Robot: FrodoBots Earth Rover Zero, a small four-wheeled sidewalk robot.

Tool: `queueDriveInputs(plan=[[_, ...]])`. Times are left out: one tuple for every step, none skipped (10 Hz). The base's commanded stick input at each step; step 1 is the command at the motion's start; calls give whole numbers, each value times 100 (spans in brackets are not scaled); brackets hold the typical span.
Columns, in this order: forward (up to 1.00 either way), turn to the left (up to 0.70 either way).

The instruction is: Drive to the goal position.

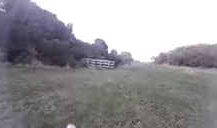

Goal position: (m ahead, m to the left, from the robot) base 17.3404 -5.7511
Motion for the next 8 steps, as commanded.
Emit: queueDriveInputs(plan=[[70, 0], [70, 0], [70, 0], [70, 0], [70, 0], [70, 0], [70, 0], [70, 0]])
